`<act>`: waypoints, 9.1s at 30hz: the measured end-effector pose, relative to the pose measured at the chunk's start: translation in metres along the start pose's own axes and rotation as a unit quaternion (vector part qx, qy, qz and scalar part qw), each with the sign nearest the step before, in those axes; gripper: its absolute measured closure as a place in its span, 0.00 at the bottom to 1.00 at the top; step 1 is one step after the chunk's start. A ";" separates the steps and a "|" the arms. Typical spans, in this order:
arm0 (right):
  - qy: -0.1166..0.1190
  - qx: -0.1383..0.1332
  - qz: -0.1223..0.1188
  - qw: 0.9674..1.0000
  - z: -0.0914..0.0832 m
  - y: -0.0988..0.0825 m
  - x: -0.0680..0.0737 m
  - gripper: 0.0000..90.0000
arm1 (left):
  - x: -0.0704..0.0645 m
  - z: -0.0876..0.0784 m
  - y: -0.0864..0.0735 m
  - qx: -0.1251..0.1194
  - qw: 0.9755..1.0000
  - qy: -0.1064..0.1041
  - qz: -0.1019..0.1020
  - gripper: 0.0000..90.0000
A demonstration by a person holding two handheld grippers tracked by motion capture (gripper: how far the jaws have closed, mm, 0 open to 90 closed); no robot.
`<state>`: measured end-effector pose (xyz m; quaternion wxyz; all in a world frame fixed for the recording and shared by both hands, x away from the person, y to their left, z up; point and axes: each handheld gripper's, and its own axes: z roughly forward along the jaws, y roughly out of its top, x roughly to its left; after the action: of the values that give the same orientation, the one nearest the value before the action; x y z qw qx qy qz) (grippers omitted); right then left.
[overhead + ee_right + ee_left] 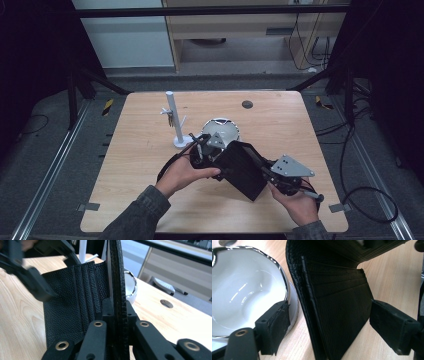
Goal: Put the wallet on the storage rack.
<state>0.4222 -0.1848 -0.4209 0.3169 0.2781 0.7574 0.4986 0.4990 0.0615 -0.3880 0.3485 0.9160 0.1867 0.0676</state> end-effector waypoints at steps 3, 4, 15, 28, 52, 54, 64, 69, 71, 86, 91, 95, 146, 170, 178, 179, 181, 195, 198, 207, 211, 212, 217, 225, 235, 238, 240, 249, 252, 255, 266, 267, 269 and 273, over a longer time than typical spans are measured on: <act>0.002 -0.013 0.001 1.000 -0.003 0.003 0.001 0.94 | 0.005 0.004 0.001 0.006 1.000 -0.013 -0.012 0.31; 0.002 -0.018 0.003 1.000 -0.003 0.003 0.000 0.94 | 0.005 0.004 0.002 0.010 1.000 -0.023 -0.012 0.38; 0.056 0.013 0.013 0.998 -0.002 -0.013 0.008 0.64 | -0.002 -0.020 0.019 0.030 0.999 -0.036 -0.022 0.90; 0.053 0.166 0.083 0.981 0.014 -0.064 -0.004 0.13 | -0.005 -0.059 0.044 0.040 0.999 -0.001 0.008 0.90; -0.042 0.229 0.140 0.962 0.036 -0.092 -0.025 0.03 | 0.020 -0.105 0.067 -0.036 0.999 0.001 -0.024 0.90; -0.042 0.230 0.140 0.962 0.036 -0.092 -0.025 0.03 | 0.023 -0.107 0.068 -0.043 0.999 0.002 -0.030 0.90; -0.046 0.233 0.144 0.961 0.038 -0.092 -0.026 0.01 | 0.036 -0.115 0.072 -0.038 0.998 0.038 -0.039 0.90; -0.046 0.233 0.144 0.961 0.038 -0.092 -0.026 0.01 | 0.044 -0.114 0.068 -0.032 0.997 0.061 -0.047 0.90; -0.046 0.233 0.144 0.961 0.038 -0.092 -0.026 0.01 | 0.046 -0.114 0.068 -0.018 0.996 0.073 -0.044 0.90; -0.046 0.232 0.143 0.961 0.038 -0.092 -0.026 0.01 | 0.059 -0.094 0.065 -0.002 0.995 0.091 -0.049 0.90; -0.046 0.232 0.141 0.961 0.038 -0.092 -0.027 0.01 | 0.061 -0.088 0.064 0.004 0.994 0.093 -0.050 0.90; -0.046 0.231 0.141 0.961 0.037 -0.092 -0.026 0.01 | 0.062 -0.083 0.063 0.002 0.994 0.097 -0.050 0.90; -0.047 0.231 0.140 0.962 0.037 -0.093 -0.026 0.01 | 0.079 -0.062 0.060 -0.017 0.989 0.127 -0.070 0.84; -0.046 0.231 0.140 0.962 0.036 -0.093 -0.026 0.01 | 0.081 -0.076 0.057 -0.032 0.987 0.141 -0.067 0.86; -0.046 0.231 0.140 0.962 0.036 -0.093 -0.026 0.01 | 0.075 -0.091 0.057 -0.058 0.984 0.156 -0.061 0.78; -0.046 0.231 0.140 0.962 0.036 -0.093 -0.026 0.01 | 0.073 -0.093 0.056 -0.061 0.984 0.159 -0.055 0.76; -0.046 0.231 0.140 0.962 0.036 -0.093 -0.026 0.01 | 0.069 -0.095 0.056 -0.065 0.984 0.156 -0.048 0.73; -0.045 0.231 0.140 0.962 0.036 -0.093 -0.026 0.01 | 0.039 -0.103 0.042 -0.117 0.981 0.152 -0.034 0.18; -0.045 0.231 0.140 0.962 0.036 -0.093 -0.026 0.01 | 0.030 -0.104 0.035 -0.123 0.981 0.144 -0.031 0.10; -0.045 0.231 0.140 0.962 0.036 -0.093 -0.026 0.01 | 0.015 -0.101 0.016 -0.134 0.981 0.135 -0.022 0.06; -0.044 0.231 0.140 0.962 0.036 -0.093 -0.026 0.01 | 0.011 -0.097 0.005 -0.131 0.982 0.132 -0.024 0.06; -0.043 0.230 0.139 0.962 0.036 -0.093 -0.026 0.01 | 0.009 -0.097 0.003 -0.132 0.982 0.132 -0.025 0.06; -0.044 0.230 0.139 0.962 0.036 -0.093 -0.026 0.01 | 0.003 -0.093 -0.011 -0.131 0.983 0.129 -0.027 0.05; -0.047 0.231 0.141 0.962 0.036 -0.093 -0.025 0.01 | -0.008 -0.085 -0.035 -0.127 0.985 0.112 -0.037 0.05; -0.047 0.230 0.141 0.962 0.036 -0.093 -0.025 0.01 | -0.010 -0.061 -0.075 -0.092 0.989 0.108 -0.044 0.05; -0.047 0.231 0.143 0.961 0.035 -0.093 -0.025 0.01 | -0.004 -0.052 -0.093 -0.074 0.988 0.123 -0.054 0.06; -0.048 0.231 0.142 0.962 0.036 -0.093 -0.025 0.01 | 0.000 -0.049 -0.102 -0.075 0.988 0.121 -0.065 0.06; -0.047 0.231 0.142 0.961 0.036 -0.093 -0.025 0.01 | 0.026 -0.043 -0.139 -0.055 0.982 0.156 -0.092 0.05; -0.047 0.231 0.142 0.961 0.036 -0.093 -0.025 0.01 | 0.036 -0.043 -0.152 -0.048 0.979 0.171 -0.103 0.05; -0.049 0.232 0.143 0.961 0.037 -0.092 -0.026 0.00 | 0.043 -0.044 -0.165 -0.036 0.977 0.181 -0.110 0.05; -0.056 0.233 0.148 0.960 0.038 -0.092 -0.027 0.00 | 0.064 -0.046 -0.195 -0.013 0.968 0.195 -0.160 0.05; -0.056 0.232 0.148 0.960 0.038 -0.092 -0.027 0.00 | 0.065 -0.046 -0.196 -0.013 0.967 0.194 -0.163 0.05; -0.056 0.232 0.148 0.960 0.038 -0.092 -0.027 0.00 | 0.067 -0.044 -0.198 -0.013 0.967 0.189 -0.171 0.06; -0.056 0.232 0.149 0.960 0.038 -0.092 -0.026 0.00 | 0.069 -0.046 -0.201 -0.018 0.964 0.191 -0.182 0.06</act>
<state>0.4586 -0.2142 -0.5129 0.2078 0.4810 0.7834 0.3343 0.4919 0.2548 -0.4874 0.3295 0.8300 0.4124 0.1804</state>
